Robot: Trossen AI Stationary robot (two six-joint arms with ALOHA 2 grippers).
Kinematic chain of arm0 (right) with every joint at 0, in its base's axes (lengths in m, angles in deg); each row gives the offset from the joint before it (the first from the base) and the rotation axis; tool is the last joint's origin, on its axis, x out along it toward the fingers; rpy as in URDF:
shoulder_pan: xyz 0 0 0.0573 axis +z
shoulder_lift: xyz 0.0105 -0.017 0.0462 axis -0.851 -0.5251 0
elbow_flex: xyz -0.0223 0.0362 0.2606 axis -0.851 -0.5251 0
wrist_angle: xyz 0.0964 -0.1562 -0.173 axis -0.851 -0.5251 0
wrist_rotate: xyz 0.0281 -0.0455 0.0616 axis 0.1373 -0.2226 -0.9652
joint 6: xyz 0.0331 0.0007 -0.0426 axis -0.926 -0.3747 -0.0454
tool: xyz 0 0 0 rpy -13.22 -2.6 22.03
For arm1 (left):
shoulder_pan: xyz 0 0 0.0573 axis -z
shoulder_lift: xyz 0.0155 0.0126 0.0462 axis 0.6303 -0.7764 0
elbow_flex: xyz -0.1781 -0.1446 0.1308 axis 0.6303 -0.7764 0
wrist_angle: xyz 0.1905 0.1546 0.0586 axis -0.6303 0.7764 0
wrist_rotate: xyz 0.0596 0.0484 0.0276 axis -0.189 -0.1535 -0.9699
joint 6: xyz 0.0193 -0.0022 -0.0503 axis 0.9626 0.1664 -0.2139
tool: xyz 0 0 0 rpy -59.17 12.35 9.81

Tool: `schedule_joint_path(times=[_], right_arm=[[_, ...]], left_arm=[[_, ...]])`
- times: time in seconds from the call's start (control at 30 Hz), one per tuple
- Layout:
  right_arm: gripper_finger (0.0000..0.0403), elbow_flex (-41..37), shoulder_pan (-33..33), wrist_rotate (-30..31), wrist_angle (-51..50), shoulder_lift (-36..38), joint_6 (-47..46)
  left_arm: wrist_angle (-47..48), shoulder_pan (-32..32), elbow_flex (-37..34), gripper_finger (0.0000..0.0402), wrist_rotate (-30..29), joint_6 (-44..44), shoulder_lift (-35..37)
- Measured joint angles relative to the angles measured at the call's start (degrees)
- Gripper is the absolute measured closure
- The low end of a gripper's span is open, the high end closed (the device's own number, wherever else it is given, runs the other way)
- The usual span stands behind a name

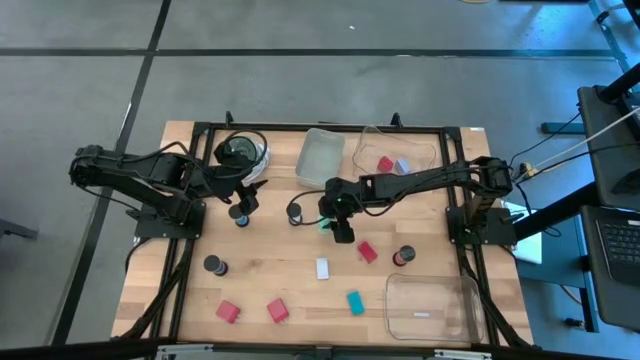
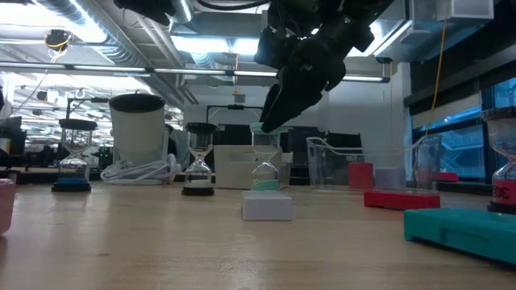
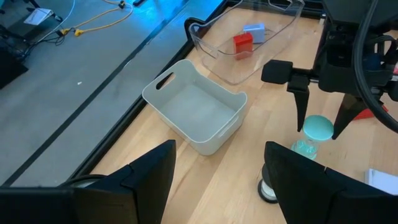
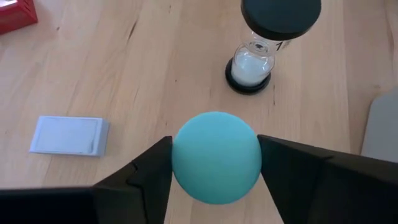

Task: Pick & Place Office items
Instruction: Put the green hourglass into the gray bin

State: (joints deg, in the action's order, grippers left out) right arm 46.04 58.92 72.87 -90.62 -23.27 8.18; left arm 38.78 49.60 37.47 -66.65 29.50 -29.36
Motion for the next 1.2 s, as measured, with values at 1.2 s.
schedule_joint_path(times=[1.2], right_arm=[[0.0193,0.0,-23.3,11.6,3.7,10.9,-11.9]], left_arm=[[0.0,0.0,0.0,0.0162,-1.9,0.0,0.0]])
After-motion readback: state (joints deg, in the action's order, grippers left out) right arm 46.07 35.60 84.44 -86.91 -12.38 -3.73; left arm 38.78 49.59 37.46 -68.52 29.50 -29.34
